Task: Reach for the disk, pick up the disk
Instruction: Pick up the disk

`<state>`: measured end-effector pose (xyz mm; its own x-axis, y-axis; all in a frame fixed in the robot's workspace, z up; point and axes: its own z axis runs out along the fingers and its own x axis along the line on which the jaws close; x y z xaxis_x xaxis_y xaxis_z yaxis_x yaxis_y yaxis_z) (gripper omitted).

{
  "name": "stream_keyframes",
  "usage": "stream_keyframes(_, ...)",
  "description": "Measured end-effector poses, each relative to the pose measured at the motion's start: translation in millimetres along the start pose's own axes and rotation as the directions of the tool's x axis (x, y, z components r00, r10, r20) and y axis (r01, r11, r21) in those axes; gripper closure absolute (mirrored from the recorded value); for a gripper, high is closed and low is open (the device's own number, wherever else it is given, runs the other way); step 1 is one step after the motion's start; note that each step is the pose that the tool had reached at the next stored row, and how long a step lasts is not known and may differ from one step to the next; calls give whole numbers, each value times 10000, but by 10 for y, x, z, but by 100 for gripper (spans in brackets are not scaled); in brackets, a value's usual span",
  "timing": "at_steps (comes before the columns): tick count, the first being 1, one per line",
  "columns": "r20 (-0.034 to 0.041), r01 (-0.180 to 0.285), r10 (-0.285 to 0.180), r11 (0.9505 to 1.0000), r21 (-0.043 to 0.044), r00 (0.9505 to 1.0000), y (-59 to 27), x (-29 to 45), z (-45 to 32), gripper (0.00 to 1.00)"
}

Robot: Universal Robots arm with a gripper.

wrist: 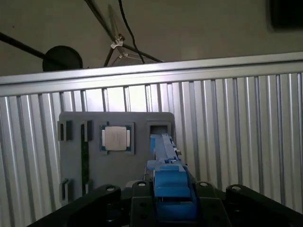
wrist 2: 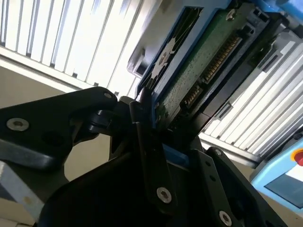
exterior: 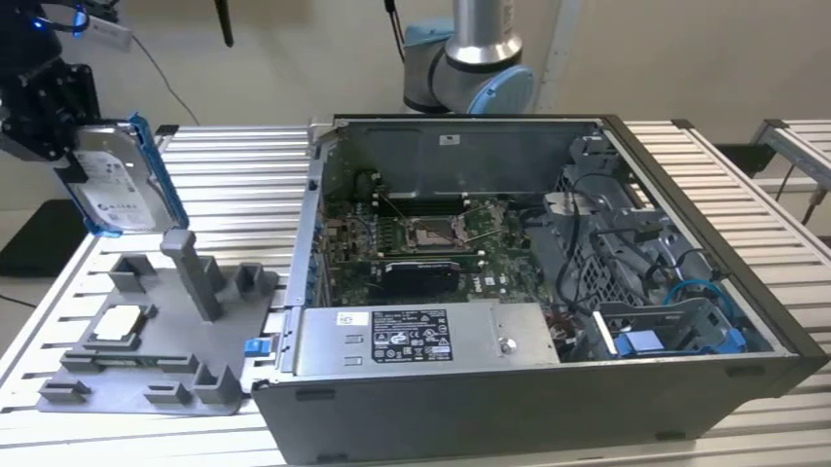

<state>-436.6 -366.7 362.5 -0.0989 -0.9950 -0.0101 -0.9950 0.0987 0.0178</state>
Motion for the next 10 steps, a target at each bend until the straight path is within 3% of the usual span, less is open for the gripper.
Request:
stream_keyframes(6,0,13,-13,10000,0,10000,5,-3,-246,100)
stream_keyframes(8,-1,18,-18,10000,-2,10000,7,-4,-381,100)
stream_keyframes(10,-1,19,-19,10000,-2,10000,8,-4,-438,100)
